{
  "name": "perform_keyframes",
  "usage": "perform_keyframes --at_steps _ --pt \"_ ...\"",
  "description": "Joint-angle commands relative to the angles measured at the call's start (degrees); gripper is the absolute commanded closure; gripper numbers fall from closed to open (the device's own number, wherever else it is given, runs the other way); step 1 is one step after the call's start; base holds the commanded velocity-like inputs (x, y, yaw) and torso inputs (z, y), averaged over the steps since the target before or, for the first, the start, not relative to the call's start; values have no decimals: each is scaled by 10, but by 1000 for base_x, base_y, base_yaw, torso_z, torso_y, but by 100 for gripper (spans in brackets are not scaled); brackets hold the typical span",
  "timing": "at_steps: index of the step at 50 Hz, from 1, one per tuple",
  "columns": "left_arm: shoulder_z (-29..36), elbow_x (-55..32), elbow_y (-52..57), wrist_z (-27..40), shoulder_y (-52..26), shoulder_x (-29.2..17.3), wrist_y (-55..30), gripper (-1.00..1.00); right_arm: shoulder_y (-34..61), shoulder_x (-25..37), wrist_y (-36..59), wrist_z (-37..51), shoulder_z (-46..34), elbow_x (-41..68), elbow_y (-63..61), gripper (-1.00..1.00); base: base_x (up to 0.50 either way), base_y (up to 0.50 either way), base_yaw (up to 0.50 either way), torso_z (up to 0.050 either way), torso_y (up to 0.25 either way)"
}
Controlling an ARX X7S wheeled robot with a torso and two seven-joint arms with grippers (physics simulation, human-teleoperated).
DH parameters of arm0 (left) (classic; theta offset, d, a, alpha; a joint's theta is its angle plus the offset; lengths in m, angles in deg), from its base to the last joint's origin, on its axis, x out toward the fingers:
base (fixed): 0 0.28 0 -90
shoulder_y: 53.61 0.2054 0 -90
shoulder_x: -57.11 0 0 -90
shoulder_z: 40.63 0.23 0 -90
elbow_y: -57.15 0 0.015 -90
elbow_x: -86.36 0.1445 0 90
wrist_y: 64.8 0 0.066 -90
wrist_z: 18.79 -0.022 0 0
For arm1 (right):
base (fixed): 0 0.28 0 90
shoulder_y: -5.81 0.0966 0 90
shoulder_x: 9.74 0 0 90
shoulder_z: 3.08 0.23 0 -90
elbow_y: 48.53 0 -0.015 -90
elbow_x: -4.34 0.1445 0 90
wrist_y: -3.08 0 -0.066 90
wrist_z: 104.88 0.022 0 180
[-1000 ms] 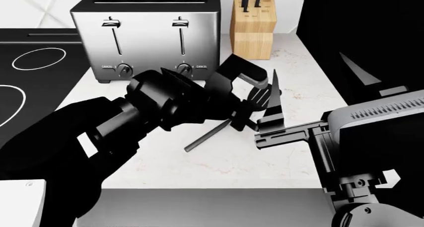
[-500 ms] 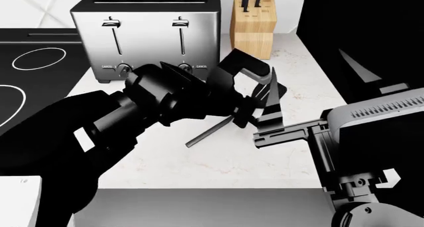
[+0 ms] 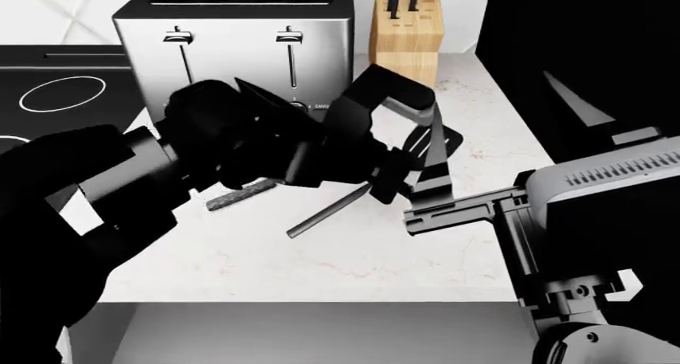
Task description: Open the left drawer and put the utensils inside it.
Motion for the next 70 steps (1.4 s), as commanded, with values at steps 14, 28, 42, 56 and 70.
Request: perform_keyframes --at_steps 14,28,42,56,70 --pt "-37 -81 260 125 -65 -134 -94 100 3 9 0 11 6 9 -14 -100 0 0 0 0 1" --pt "-56 -228 498 271 -98 -249 -133 100 32 3 24 19 5 30 -22 -100 0 0 0 0 1" --pt "-52 -276 588 327 -85 -255 -118 100 34 3 24 22 0 28 -25 -100 0 0 0 0 1" --pt "-54 -273 595 317 -98 -241 -134 100 31 9 19 26 -1 28 -28 -100 0 0 0 0 1" --pt "-53 -279 610 318 -92 -218 -132 100 41 9 25 30 -3 36 -29 -100 0 0 0 0 1"
